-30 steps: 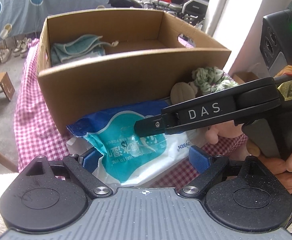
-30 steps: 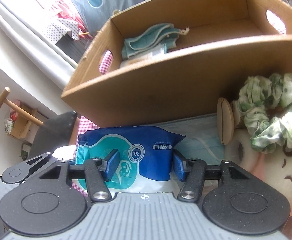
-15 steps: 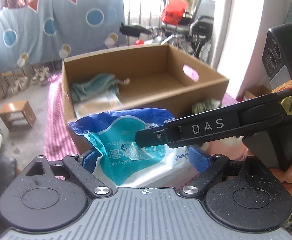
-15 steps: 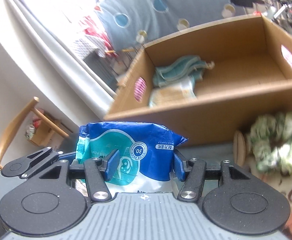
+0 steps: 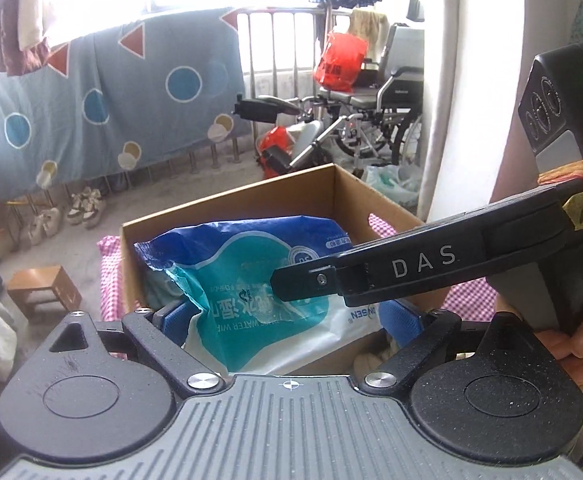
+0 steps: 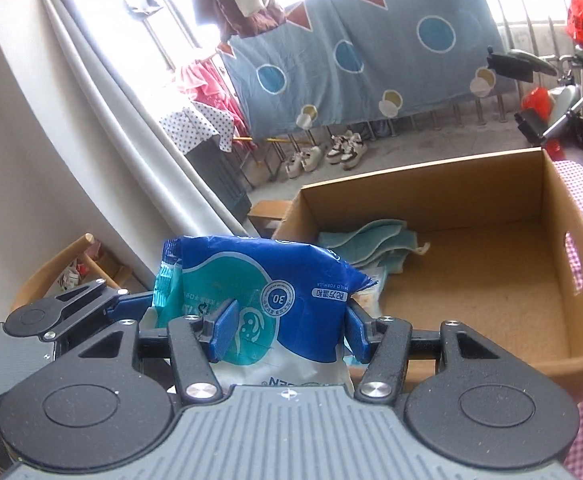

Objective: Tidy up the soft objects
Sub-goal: 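Lift the wet wipes pack and lower it into the cardboard box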

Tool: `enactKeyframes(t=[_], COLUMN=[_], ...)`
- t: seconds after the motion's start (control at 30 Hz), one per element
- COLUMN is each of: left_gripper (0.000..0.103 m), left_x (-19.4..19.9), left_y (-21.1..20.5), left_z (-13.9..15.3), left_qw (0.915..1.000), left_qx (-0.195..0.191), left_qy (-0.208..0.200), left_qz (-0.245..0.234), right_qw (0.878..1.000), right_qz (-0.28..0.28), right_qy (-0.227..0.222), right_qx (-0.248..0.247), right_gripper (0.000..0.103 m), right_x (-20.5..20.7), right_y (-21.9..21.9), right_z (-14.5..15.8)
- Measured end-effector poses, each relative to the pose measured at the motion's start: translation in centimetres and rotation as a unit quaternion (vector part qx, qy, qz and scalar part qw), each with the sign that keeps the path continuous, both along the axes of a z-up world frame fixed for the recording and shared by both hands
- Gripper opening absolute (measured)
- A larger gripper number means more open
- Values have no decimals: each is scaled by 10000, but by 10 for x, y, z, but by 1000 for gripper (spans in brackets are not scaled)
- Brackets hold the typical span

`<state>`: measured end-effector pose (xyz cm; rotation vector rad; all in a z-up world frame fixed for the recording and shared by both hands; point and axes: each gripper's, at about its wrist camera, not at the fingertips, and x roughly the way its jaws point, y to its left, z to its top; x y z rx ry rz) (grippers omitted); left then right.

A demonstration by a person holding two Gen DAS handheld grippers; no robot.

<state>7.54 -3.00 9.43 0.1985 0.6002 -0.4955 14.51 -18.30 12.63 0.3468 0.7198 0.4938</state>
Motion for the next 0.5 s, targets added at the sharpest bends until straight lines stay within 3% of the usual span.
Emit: enactKeyframes(t=[0.13, 0.27, 0.5], left_gripper=[94, 94, 94], left_x=[34, 80, 173], left_y=[-13, -28, -56], left_z=[3, -4, -31], left_qw=[9996, 9964, 9823], left_qx=[-65, -129, -225], left_qy=[274, 820, 1849], left_qz=[-98, -168, -187], right_qw=[9988, 9945, 9822], right_qz=[62, 96, 99], right_qy=[494, 1023, 1774], right_qx=[-17, -199, -601], right_gripper=[59, 59, 59], right_x=[45, 97, 185], right_y=[-19, -33, -52], right_z=[-6, -20, -52])
